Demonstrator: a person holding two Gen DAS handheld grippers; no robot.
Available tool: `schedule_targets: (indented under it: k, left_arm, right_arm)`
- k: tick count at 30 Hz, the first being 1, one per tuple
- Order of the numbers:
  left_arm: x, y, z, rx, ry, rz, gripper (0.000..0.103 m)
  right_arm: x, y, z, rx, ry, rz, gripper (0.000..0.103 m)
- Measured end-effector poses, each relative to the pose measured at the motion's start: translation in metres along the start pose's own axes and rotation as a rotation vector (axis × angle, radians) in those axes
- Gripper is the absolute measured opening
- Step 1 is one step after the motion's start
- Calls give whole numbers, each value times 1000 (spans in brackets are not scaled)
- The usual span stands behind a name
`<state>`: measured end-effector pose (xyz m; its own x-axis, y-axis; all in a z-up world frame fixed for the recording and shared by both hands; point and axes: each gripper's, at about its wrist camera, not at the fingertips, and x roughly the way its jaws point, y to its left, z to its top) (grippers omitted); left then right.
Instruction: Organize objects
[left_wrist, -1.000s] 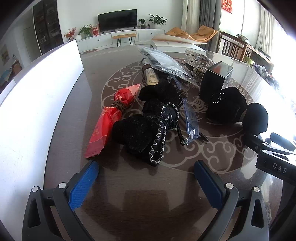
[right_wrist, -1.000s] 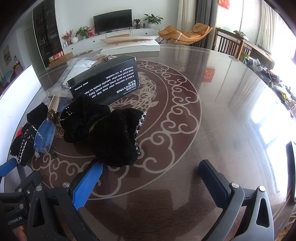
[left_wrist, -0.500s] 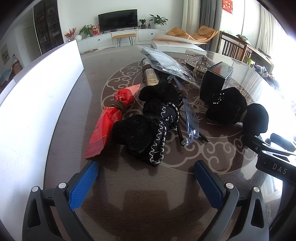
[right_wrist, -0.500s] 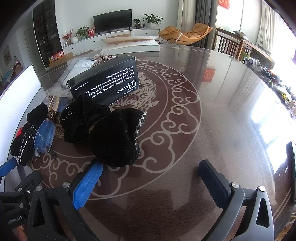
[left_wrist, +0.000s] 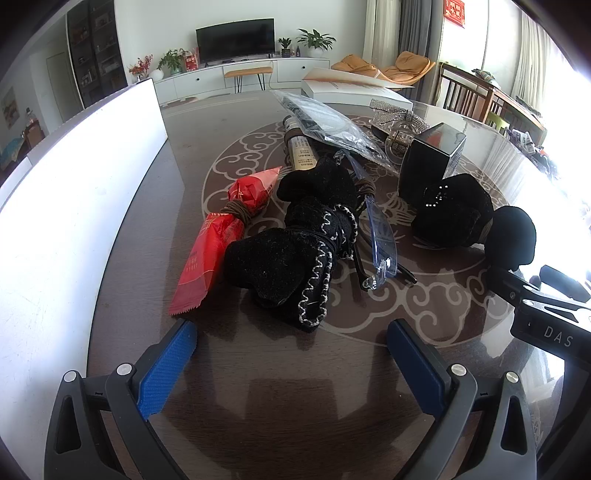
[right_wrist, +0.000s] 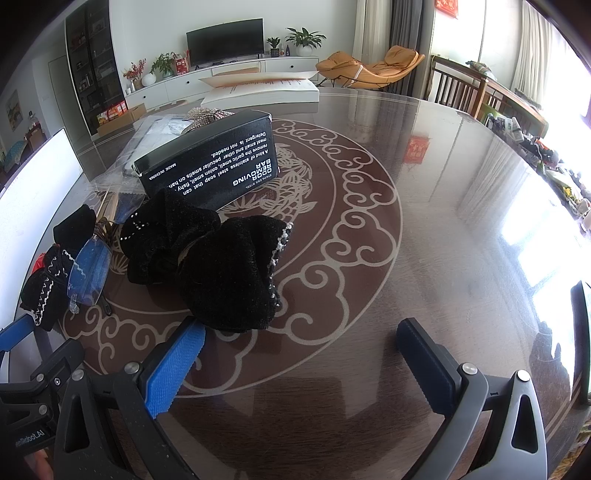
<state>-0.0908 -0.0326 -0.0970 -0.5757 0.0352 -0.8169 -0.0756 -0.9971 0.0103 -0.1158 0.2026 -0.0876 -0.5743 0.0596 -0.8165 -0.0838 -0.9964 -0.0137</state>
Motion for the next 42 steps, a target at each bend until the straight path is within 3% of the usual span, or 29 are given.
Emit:
schedule_targets:
  k: [10, 14, 18, 22, 23, 24, 25, 26, 27, 30, 35, 37, 39, 40, 42]
  left_arm:
    - [0, 1, 0, 4, 2, -10, 103]
    - [-10, 6, -7, 13, 20, -77, 103]
    - [-39, 22, -1, -39, -80, -145, 103]
    - [-39, 17, 33, -3, -141, -136, 103]
    - [-35, 14, 40, 9, -153, -138, 96]
    - [-28, 9, 46, 22, -146, -132, 76]
    - [-18, 5, 50, 34, -118, -126, 65]
    - [-8, 1, 53, 43, -88, -131, 47]
    - [1, -1, 52, 49, -67, -134, 35]
    - [0, -5, 41, 69, -70, -110, 33]
    - [-33, 5, -2, 27, -5, -142, 33]
    - [-42, 11, -17, 12, 14, -157, 39]
    - [-44, 13, -24, 21, 25, -157, 75]
    - [-45, 13, -25, 31, 10, -148, 81]
    - [-41, 12, -22, 49, -9, -121, 82]
  right_arm:
    - [0, 0, 1, 0, 0, 0, 103]
    - [0, 0, -1, 0, 0, 0, 103]
    - [0, 0, -1, 0, 0, 0, 103]
    - [0, 0, -1, 0, 0, 0, 103]
    - [0, 0, 0, 0, 0, 0, 103]
    - [0, 0, -1, 0, 0, 0, 103]
    - [0, 0, -1, 0, 0, 0, 103]
    - [0, 0, -1, 0, 0, 0, 103]
    - [0, 0, -1, 0, 0, 0, 103]
    - [0, 0, 0, 0, -1, 0, 103]
    - [0, 0, -1, 0, -1, 0, 103]
    - [1, 0, 1, 0, -1, 0, 103]
    - [0, 0, 0, 0, -1, 0, 103]
    - [0, 0, 0, 0, -1, 0, 103]
    - [1, 0, 1, 0, -1, 0, 103]
